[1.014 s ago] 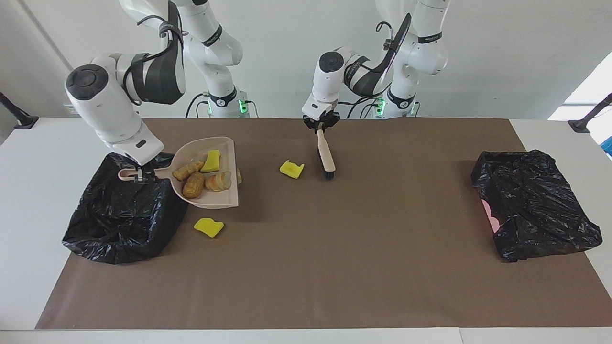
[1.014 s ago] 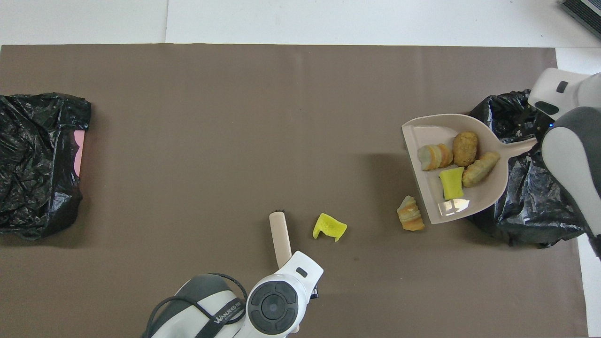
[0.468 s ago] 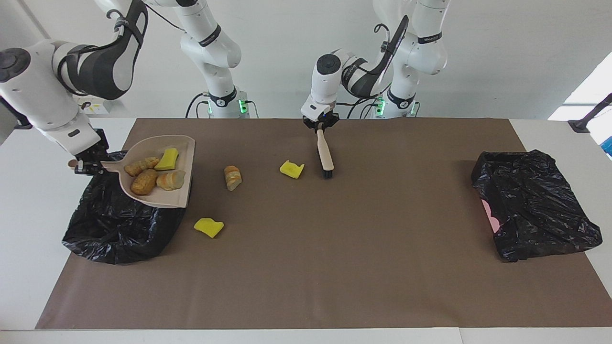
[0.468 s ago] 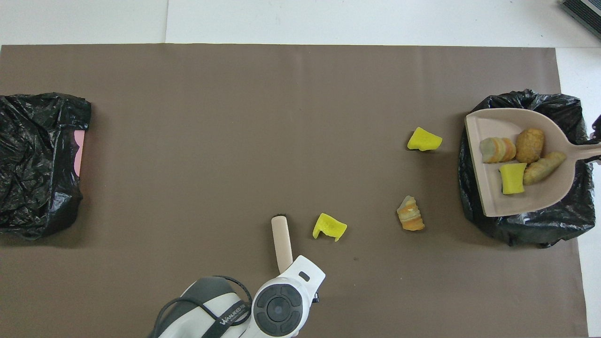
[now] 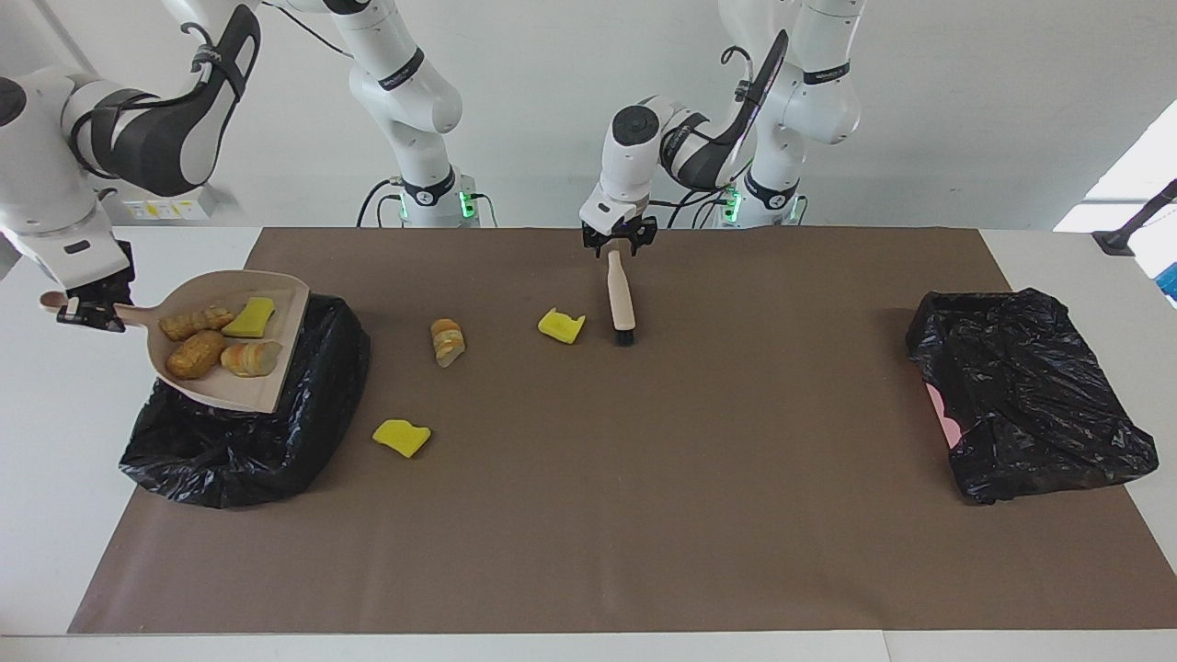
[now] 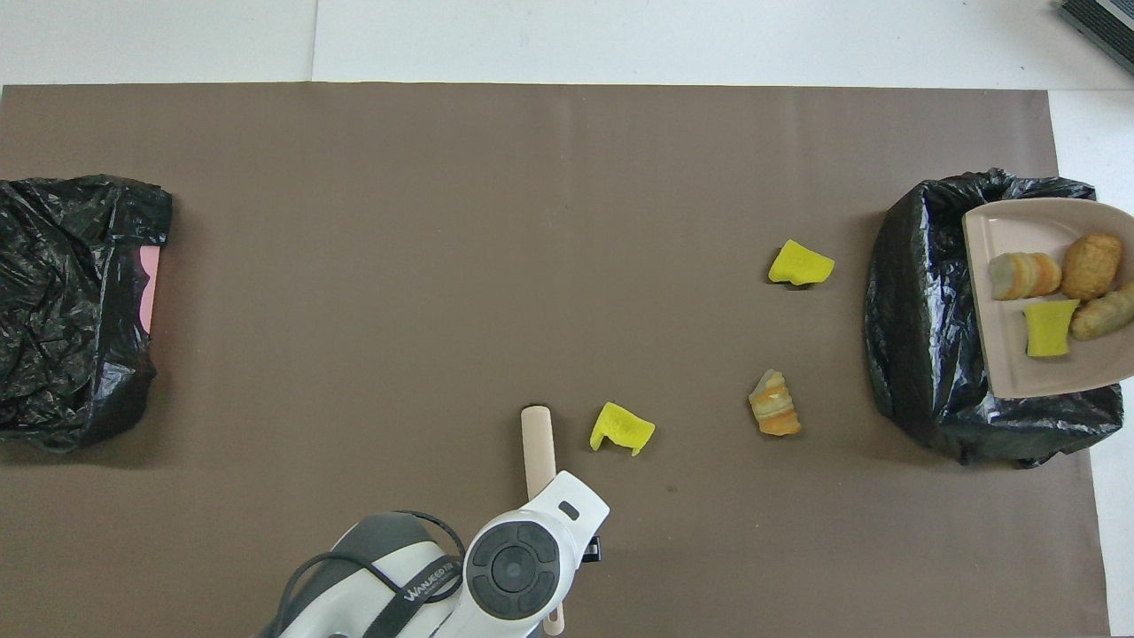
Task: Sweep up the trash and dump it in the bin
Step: 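Tilt the dustpan over the bag with the right gripper to dump trash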
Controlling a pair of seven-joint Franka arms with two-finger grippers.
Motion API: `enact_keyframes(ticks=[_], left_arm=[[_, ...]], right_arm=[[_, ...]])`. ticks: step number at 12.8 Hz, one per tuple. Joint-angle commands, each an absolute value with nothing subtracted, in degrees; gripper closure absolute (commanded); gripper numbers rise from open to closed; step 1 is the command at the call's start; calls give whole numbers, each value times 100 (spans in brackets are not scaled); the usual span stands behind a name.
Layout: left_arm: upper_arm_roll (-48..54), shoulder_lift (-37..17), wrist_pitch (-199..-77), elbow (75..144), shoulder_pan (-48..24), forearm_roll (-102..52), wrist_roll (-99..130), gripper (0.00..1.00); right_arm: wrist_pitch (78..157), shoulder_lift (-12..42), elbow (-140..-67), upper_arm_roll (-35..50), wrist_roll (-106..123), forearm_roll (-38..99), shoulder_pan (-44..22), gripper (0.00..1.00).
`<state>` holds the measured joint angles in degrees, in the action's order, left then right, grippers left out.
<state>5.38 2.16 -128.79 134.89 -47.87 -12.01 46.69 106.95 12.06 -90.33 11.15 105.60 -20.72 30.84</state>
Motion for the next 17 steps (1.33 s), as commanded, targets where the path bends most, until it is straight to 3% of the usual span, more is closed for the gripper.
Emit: enact_keyframes(ticks=[1, 6, 9, 17], left_arm=[[501, 272, -12429, 13167, -4405, -1081, 4413, 0], [483, 386, -12297, 12929, -3017, -862, 3297, 0], [483, 404, -12243, 12893, -2244, -853, 2648, 0], [483, 738, -12032, 12745, -362, -486, 818, 0]], right_arm=[[10854, 1178, -9131, 1178, 10076, -2765, 3094, 100], [10907, 950, -9570, 1195, 8870, -4181, 2611, 100], [11143, 704, -9992, 1195, 8622, -4718, 2593, 100], [11153, 466, -10160, 1178, 8763, -5203, 2750, 100]])
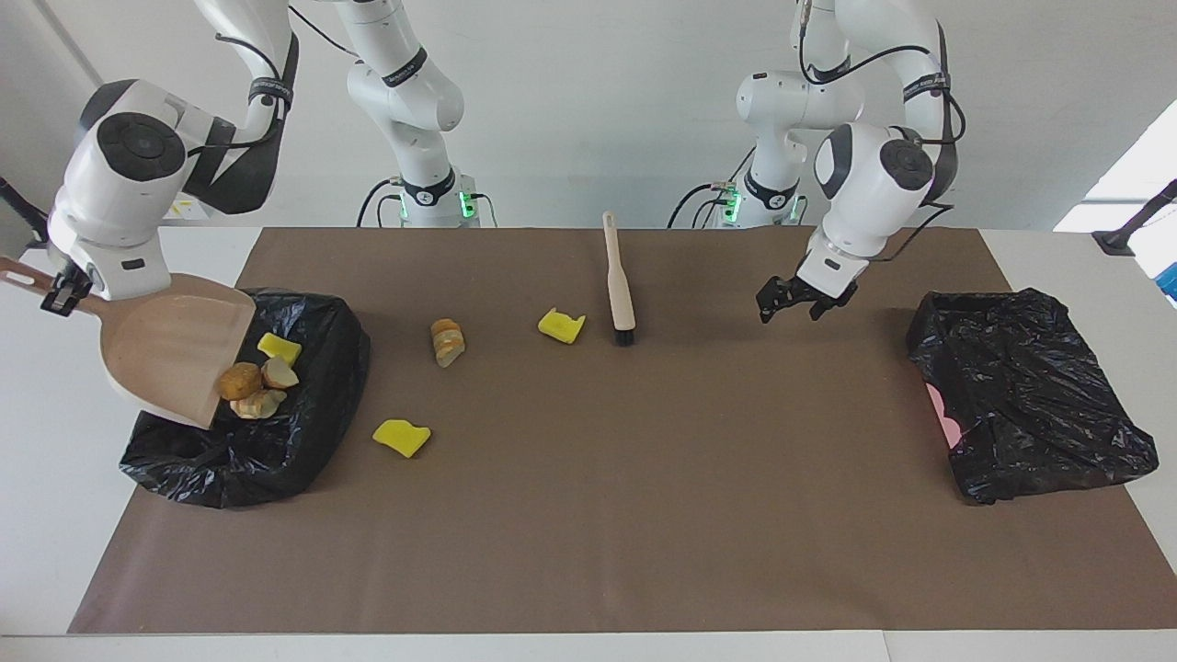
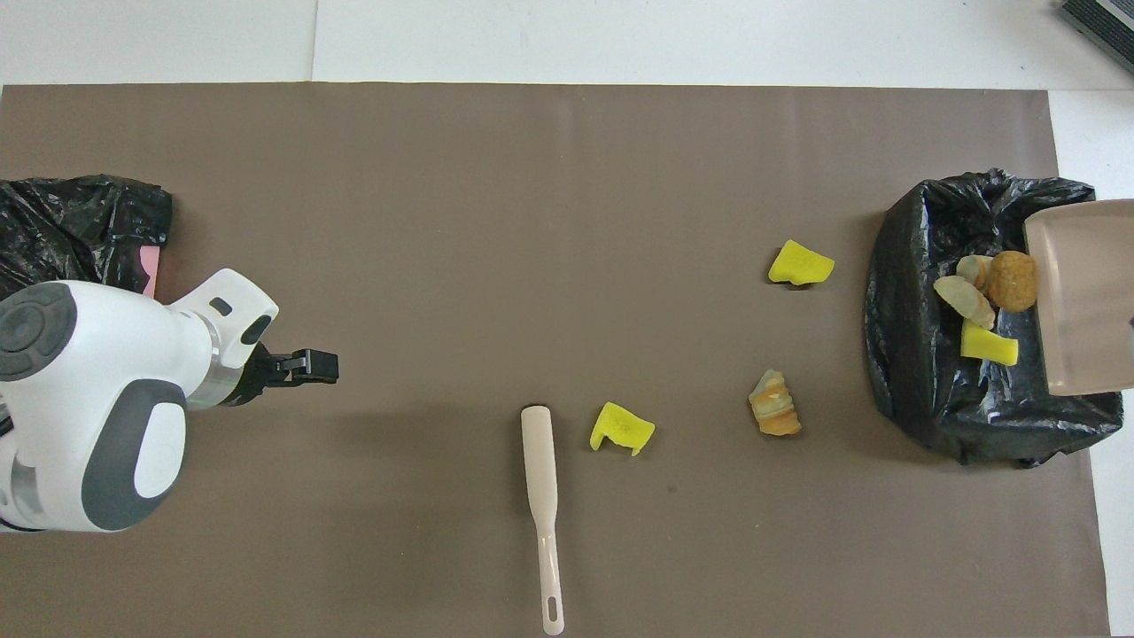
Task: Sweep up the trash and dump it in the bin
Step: 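Tilt the dustpan over the bag with the right gripper to dump trash, then lift the empty dustpan out of the bag with the right gripper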
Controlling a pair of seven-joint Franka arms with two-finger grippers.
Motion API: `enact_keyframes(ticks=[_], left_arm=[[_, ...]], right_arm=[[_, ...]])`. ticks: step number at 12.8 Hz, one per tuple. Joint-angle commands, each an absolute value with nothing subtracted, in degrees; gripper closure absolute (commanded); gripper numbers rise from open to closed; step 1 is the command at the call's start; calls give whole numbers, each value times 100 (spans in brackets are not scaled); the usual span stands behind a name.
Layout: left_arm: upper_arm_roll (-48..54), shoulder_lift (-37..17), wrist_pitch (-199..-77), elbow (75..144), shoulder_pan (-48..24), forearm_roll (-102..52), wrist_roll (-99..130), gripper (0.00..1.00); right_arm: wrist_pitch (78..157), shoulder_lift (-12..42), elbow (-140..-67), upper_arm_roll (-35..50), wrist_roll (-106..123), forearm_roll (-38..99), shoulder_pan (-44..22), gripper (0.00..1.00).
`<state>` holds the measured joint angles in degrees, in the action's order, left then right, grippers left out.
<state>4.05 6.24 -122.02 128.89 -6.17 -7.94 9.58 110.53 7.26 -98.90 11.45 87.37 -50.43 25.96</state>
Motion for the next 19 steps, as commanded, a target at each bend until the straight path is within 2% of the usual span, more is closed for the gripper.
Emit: enact_keyframes(ticks=[1, 6, 9, 14, 19], left_arm=[[483, 703, -11963, 12588, -221, -309, 774, 0], [483, 659, -10997, 11384, 570, -237, 10, 0], [483, 484, -10076, 10392, 580, -150, 9, 0], [562, 554, -9896, 10240, 318, -79, 9, 0], [633, 466, -9369, 9116, 281, -70, 9, 0]], right_arm=[[11171, 457, -10160, 1186, 8780, -5325, 2838, 100], [11118, 106, -10081, 1204, 9246, -5265, 2830, 100], [11118, 88, -10081, 1222, 9228, -4776, 2777, 100], [11065, 132, -10011, 1257, 9159, -3335, 2566, 100], [11057, 167, -10282, 1257, 8212, -2340, 2225, 100]])
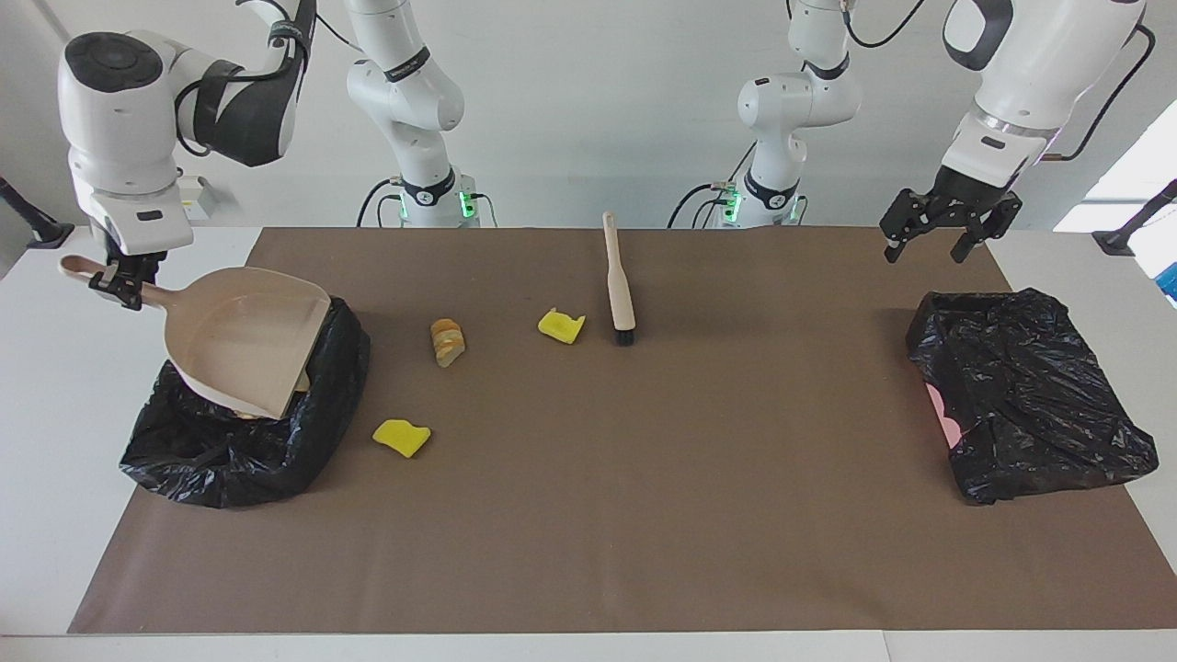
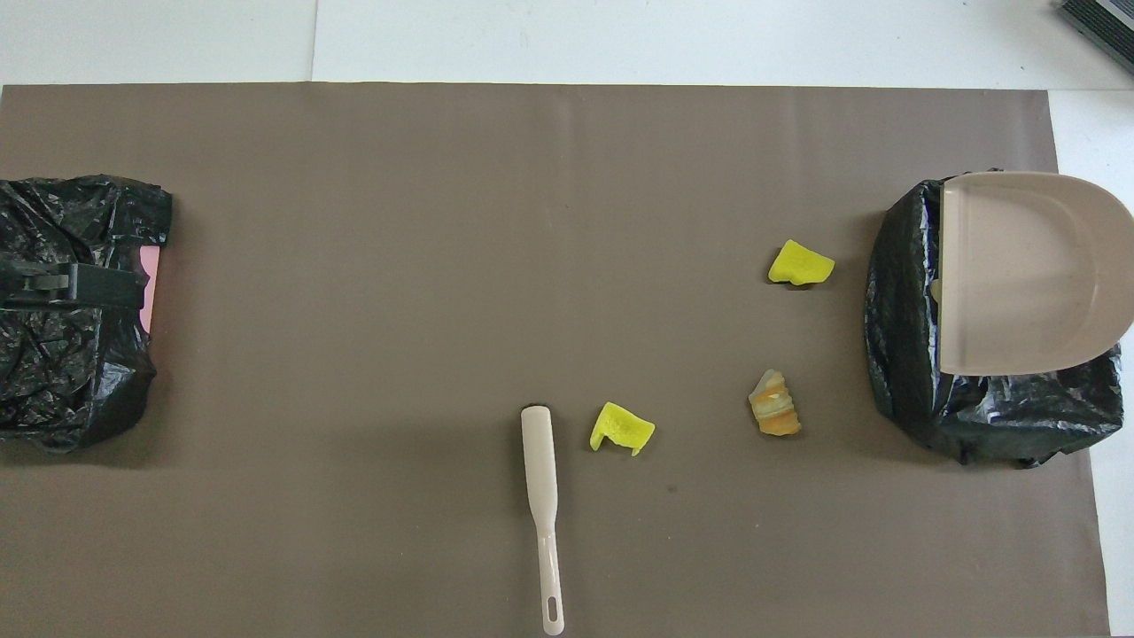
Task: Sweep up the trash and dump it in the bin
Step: 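Lift the empty dustpan out of the bag with the right gripper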
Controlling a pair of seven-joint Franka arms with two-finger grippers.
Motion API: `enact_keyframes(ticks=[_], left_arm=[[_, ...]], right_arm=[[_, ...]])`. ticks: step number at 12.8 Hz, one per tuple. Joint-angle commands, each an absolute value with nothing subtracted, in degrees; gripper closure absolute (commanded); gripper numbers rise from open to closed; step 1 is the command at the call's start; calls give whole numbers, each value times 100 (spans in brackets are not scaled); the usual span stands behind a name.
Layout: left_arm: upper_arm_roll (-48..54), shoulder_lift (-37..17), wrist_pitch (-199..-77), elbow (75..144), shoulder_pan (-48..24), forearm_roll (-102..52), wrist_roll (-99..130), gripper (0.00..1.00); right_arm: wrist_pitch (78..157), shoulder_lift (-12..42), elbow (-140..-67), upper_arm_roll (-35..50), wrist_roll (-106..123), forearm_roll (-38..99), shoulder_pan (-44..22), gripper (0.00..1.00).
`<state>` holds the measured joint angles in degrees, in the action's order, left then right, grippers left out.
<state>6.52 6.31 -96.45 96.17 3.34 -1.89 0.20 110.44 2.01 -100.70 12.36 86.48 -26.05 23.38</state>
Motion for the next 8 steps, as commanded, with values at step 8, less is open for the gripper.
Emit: enact_keyframes(ticks=[8], left_arm=[[589, 606, -9237, 9167, 369, -149, -9, 0]], right_arm=[[10863, 369, -10556, 1257, 5550, -1696, 1189, 100]])
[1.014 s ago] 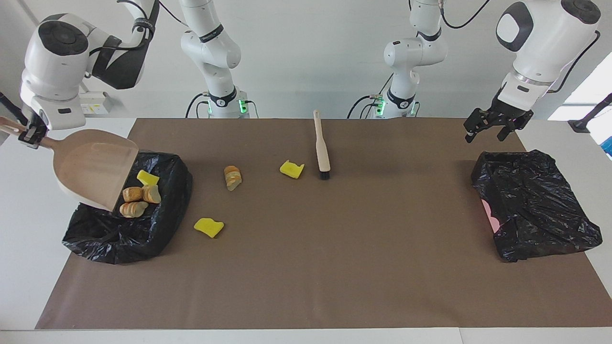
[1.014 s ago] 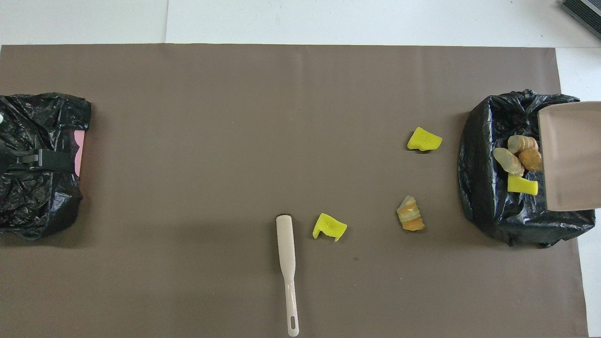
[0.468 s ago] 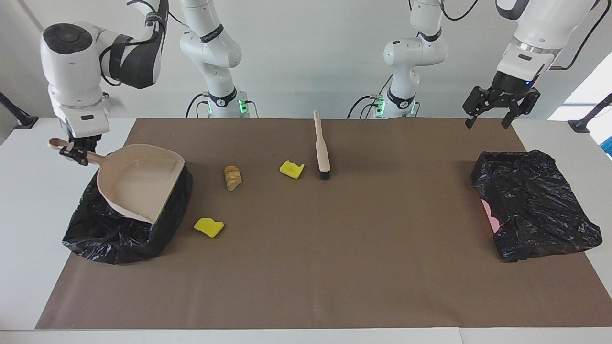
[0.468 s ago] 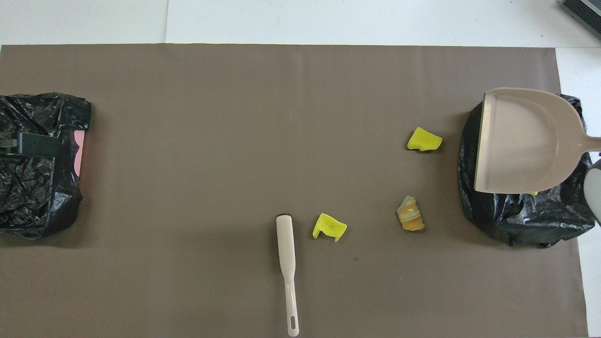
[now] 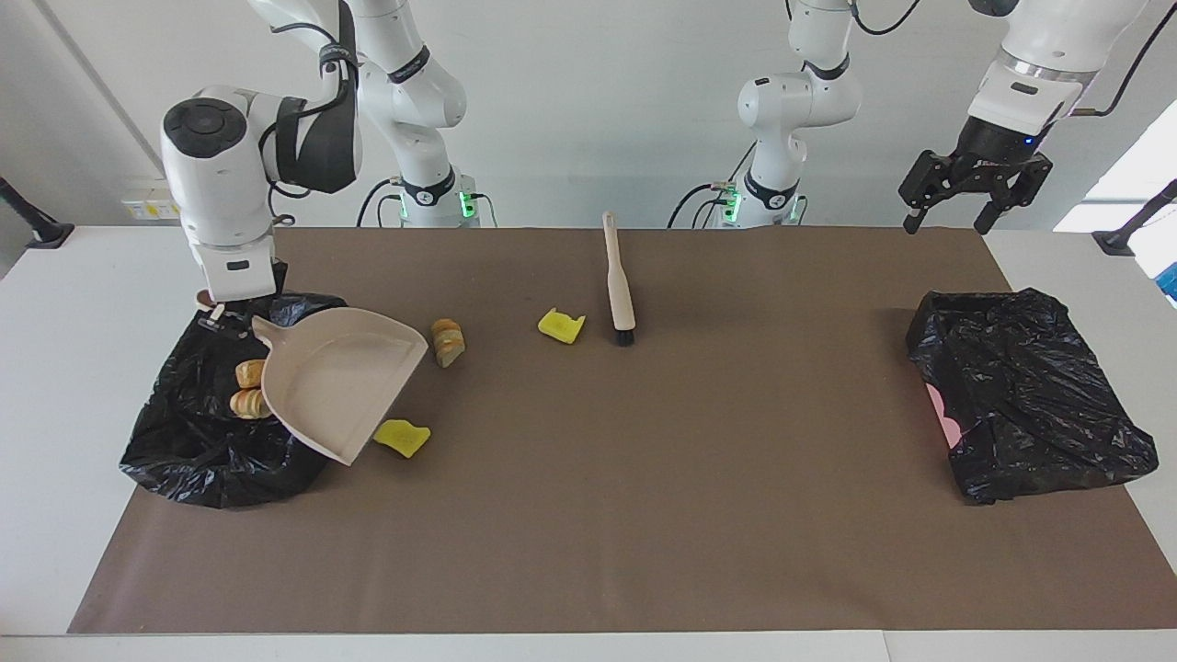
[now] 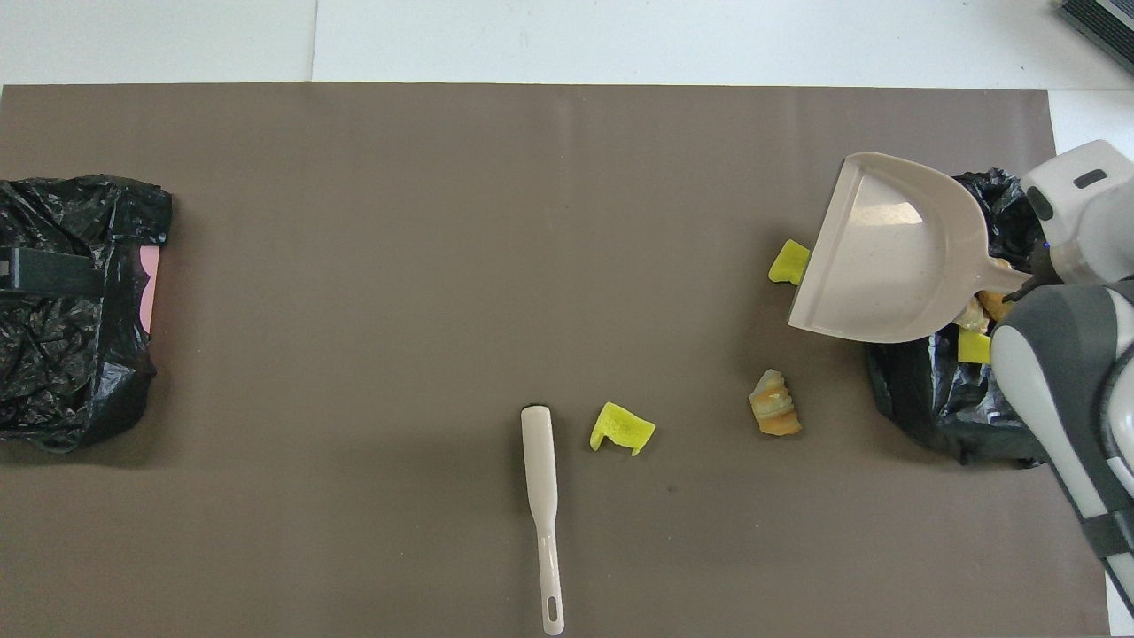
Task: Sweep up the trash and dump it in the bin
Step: 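Lift the empty dustpan out of the bag with the right gripper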
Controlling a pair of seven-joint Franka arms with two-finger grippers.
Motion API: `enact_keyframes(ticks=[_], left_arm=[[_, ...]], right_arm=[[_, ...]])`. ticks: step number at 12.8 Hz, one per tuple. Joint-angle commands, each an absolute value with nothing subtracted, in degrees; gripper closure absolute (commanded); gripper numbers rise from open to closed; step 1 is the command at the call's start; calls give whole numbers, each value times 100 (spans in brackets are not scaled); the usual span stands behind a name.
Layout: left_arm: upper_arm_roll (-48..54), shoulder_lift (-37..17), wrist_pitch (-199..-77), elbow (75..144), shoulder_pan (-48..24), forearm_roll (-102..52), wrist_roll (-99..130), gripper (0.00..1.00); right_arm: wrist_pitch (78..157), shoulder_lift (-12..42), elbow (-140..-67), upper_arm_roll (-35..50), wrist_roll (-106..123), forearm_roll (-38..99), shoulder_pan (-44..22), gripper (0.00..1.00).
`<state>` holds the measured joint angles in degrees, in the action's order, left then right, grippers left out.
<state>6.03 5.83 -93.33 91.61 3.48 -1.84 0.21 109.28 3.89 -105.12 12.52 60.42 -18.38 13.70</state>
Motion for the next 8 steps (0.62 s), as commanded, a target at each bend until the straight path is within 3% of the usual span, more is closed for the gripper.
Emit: enact_keyframes(ticks=[1, 8], left_arm=[[589, 606, -9211, 9176, 360, -149, 0, 0], [571, 668, -9229, 9298, 378, -149, 0, 0]], right_arm=[[10872, 430, -10556, 1266, 5102, -1679, 1073, 100], [10960, 930, -10503, 1257, 1263, -695, -244, 100]])
